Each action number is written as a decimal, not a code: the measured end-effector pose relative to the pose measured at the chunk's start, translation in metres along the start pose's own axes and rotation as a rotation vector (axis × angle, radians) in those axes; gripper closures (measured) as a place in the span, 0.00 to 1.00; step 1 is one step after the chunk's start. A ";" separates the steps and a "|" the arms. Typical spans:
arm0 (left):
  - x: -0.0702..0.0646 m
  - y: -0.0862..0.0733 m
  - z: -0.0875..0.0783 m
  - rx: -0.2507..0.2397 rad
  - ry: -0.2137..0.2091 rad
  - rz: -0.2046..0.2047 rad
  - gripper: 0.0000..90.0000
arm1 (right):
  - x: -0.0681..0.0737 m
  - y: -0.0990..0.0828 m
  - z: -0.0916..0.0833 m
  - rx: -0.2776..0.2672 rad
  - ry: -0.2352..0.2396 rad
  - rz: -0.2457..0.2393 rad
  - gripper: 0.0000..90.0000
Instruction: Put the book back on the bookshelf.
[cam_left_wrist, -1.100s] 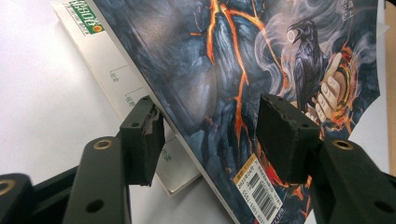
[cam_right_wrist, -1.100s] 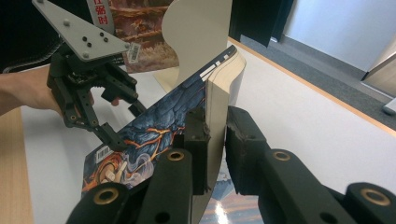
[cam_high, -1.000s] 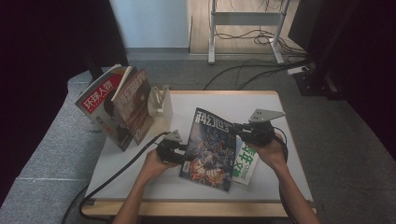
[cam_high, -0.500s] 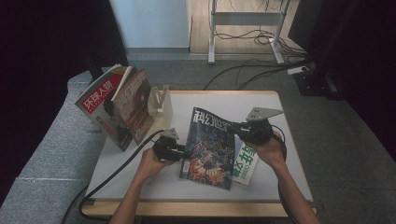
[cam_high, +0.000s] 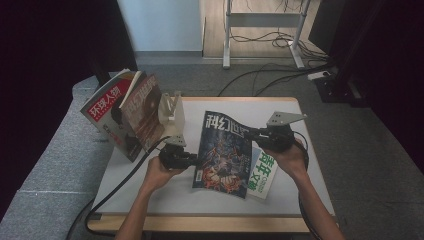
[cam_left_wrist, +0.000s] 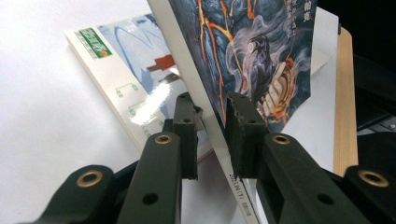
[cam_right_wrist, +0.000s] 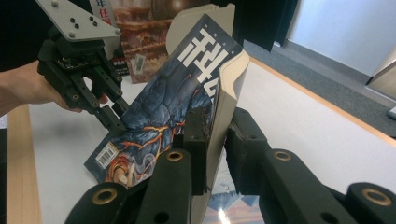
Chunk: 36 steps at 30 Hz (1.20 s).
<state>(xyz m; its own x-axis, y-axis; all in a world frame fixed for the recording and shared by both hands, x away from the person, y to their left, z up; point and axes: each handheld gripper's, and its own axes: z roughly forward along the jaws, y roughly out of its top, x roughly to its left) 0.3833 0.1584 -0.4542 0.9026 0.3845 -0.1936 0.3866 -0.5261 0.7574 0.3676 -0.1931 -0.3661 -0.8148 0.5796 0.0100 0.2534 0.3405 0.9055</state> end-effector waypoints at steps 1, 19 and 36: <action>0.000 0.000 -0.001 -0.001 0.001 0.001 0.84 | 0.001 0.002 0.000 -0.002 0.002 -0.003 0.86; -0.013 0.010 -0.034 -0.091 0.071 0.052 0.89 | 0.009 0.028 -0.013 -0.046 -0.009 -0.031 0.89; -0.023 0.008 -0.017 -0.148 0.150 0.153 0.90 | 0.003 0.029 -0.023 -0.083 -0.090 -0.047 0.90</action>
<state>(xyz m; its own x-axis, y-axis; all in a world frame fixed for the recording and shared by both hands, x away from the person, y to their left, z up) 0.3622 0.1579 -0.4331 0.9058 0.4233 0.0168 0.2059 -0.4745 0.8559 0.3606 -0.1989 -0.3304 -0.7735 0.6302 -0.0677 0.1694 0.3085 0.9360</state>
